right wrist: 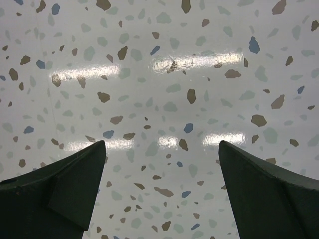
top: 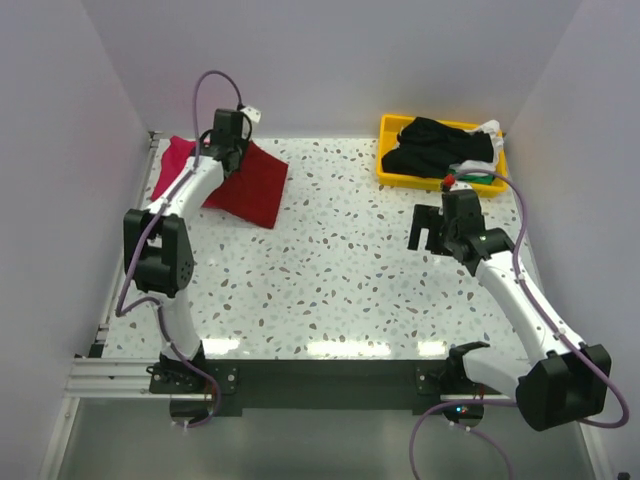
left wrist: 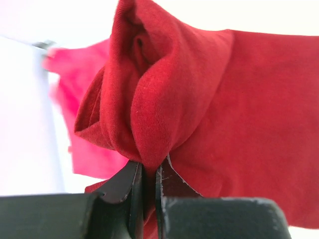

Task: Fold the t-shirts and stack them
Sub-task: Neatly place the folded tshirt to the corner

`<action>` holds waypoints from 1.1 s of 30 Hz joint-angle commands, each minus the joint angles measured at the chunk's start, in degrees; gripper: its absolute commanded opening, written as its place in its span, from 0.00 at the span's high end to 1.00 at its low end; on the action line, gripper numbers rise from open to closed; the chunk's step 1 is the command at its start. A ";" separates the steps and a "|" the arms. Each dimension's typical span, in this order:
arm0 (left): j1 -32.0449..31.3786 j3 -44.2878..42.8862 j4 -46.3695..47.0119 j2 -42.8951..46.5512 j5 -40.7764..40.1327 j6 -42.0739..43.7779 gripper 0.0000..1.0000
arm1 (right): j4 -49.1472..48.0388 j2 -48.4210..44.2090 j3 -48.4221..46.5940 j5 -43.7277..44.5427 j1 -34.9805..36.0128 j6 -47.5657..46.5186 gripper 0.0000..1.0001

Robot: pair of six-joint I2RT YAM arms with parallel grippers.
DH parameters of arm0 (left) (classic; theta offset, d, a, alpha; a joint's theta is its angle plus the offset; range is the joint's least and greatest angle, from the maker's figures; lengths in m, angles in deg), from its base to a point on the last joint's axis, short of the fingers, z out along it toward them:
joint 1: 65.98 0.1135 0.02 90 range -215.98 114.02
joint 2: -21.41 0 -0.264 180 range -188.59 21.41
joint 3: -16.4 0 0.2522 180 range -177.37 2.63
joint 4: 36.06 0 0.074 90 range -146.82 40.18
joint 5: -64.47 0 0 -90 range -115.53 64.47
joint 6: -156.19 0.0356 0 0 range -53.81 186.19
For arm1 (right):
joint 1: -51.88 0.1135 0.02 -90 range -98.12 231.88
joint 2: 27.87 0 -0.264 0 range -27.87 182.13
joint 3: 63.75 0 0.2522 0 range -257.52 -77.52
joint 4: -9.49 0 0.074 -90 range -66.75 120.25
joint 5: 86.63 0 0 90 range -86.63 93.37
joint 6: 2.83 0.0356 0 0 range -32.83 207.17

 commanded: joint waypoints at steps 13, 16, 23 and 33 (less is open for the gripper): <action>12.76 -14.42 -0.91 6.27 8.23 13.81 1.00 | -0.08 3.25 -0.71 2.64 0.02 -0.20 0.01; 16.19 -14.60 -0.20 4.79 12.01 13.12 1.00 | -0.08 3.51 -0.80 2.64 -0.07 -0.20 0.01; 19.45 -12.68 2.42 -2.33 19.39 10.83 1.00 | 0.88 4.48 -1.59 3.87 -0.07 -0.20 0.01; 25.42 -26.38 3.40 -20.09 8.34 -1.56 0.37 | 2.03 6.59 -2.99 5.80 -0.07 1.12 0.01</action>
